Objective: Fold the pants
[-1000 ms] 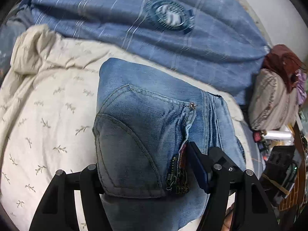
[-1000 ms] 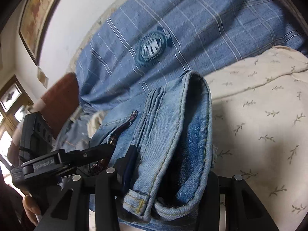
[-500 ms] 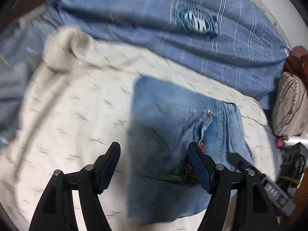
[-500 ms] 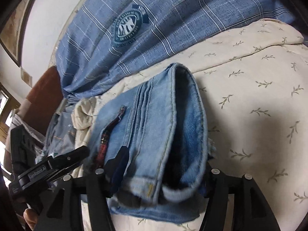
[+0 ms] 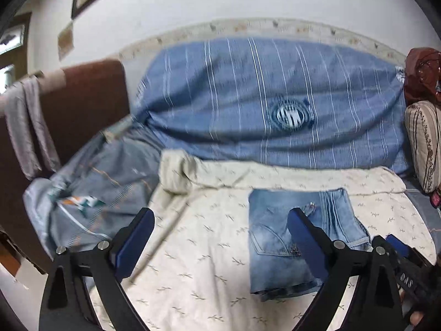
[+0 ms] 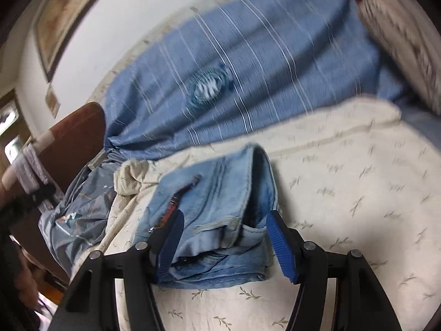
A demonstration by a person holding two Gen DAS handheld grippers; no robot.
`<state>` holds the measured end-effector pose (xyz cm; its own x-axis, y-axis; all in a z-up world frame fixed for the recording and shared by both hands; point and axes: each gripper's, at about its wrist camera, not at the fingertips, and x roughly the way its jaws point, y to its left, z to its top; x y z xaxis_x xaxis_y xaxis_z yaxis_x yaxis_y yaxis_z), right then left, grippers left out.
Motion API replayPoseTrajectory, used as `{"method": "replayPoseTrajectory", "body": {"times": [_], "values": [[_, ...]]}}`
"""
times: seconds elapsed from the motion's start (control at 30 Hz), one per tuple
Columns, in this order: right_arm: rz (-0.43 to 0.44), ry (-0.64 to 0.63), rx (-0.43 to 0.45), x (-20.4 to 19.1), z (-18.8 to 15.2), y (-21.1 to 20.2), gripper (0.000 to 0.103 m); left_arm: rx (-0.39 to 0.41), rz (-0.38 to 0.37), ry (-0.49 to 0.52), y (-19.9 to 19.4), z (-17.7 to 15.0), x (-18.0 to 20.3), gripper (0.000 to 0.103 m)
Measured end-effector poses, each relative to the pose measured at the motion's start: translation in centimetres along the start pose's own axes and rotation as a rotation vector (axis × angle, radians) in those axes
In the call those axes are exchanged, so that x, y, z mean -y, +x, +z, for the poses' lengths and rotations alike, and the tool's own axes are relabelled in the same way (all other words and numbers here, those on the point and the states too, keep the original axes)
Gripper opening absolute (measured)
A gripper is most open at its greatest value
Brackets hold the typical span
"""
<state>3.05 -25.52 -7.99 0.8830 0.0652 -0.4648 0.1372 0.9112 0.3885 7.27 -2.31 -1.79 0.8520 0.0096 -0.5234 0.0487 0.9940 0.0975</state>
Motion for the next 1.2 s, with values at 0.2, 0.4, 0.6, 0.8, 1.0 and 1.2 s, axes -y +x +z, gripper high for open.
{"method": "replayPoseTrajectory", "body": {"times": [0.2, 0.4, 0.6, 0.8, 1.0, 1.2], "values": [[0.007, -0.065, 0.082, -1.8, -1.9, -4.1, 0.067, 0.049, 0.014, 0.017, -2.9, 0.0, 0.0, 0.098], [-0.051, -0.138, 0.168, -3.2, -3.2, -6.8, 0.069, 0.071, -0.009, 0.006, -4.9, -0.6, -0.4, 0.098], [-0.08, -0.167, 0.205, -3.7, -3.6, -7.5, 0.069, 0.098, -0.009, -0.014, -6.1, -1.3, -1.0, 0.103], [-0.08, -0.17, 0.215, -4.3, -3.8, -7.4, 0.069, 0.118, -0.012, -0.031, -6.1, -2.1, -1.5, 0.103], [-0.07, -0.215, 0.215, -5.3, -4.0, -7.0, 0.069, 0.118, 0.0, -0.034, -5.2, -2.9, -1.5, 0.103], [-0.06, -0.23, 0.214, -5.6, -4.0, -6.8, 0.07, 0.102, 0.008, -0.02, -4.1, -3.7, -1.0, 0.103]]}}
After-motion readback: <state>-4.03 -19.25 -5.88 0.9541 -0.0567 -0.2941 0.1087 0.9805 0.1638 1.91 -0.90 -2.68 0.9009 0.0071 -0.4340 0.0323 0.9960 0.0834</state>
